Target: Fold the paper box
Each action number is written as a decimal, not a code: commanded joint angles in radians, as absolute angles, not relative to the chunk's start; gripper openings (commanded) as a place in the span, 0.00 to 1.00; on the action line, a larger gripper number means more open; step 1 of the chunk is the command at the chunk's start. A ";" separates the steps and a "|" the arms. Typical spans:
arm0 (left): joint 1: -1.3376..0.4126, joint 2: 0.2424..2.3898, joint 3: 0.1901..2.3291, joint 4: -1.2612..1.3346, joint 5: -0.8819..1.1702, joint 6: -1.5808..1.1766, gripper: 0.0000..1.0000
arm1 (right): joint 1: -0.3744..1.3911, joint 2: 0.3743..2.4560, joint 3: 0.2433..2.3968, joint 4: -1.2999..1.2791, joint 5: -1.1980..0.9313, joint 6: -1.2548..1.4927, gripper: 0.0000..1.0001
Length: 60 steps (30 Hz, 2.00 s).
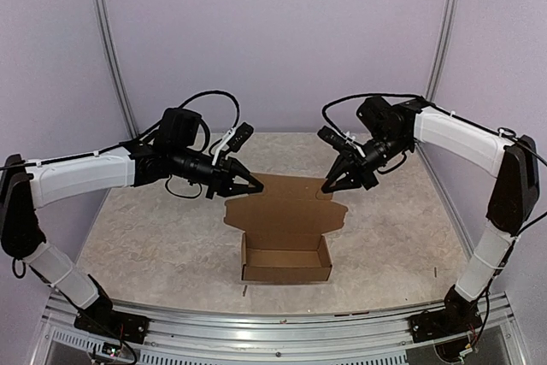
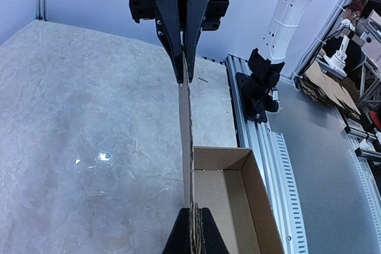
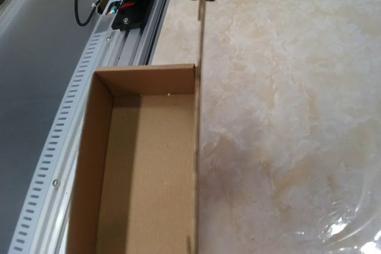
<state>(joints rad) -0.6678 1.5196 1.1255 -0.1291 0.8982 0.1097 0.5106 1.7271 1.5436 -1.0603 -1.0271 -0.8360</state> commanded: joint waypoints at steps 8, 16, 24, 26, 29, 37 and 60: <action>-0.652 1.519 1.109 -0.118 0.928 0.131 0.00 | 0.518 1.707 1.491 -1.045 -0.976 -0.816 0.10; -0.616 1.463 1.044 -0.008 0.969 0.058 0.00 | 0.517 1.705 1.482 -1.066 -0.975 -0.837 0.15; -0.616 1.464 1.040 0.036 0.997 0.034 0.00 | 0.524 1.709 1.491 -1.062 -0.998 -0.836 0.14; -0.621 1.471 1.046 0.034 1.001 0.032 0.00 | 0.530 1.714 1.497 -1.058 -1.001 -0.832 0.14; -0.626 1.480 1.052 0.029 1.003 0.034 0.00 | 0.535 1.720 1.513 -1.063 -1.018 -0.830 0.17; -0.627 1.482 1.055 -0.030 0.988 0.063 0.00 | 0.535 1.723 1.543 -1.094 -1.040 -0.836 0.20; -0.652 1.474 1.050 -0.042 0.946 0.078 0.00 | 0.536 1.749 1.543 -1.053 -1.007 -0.784 0.00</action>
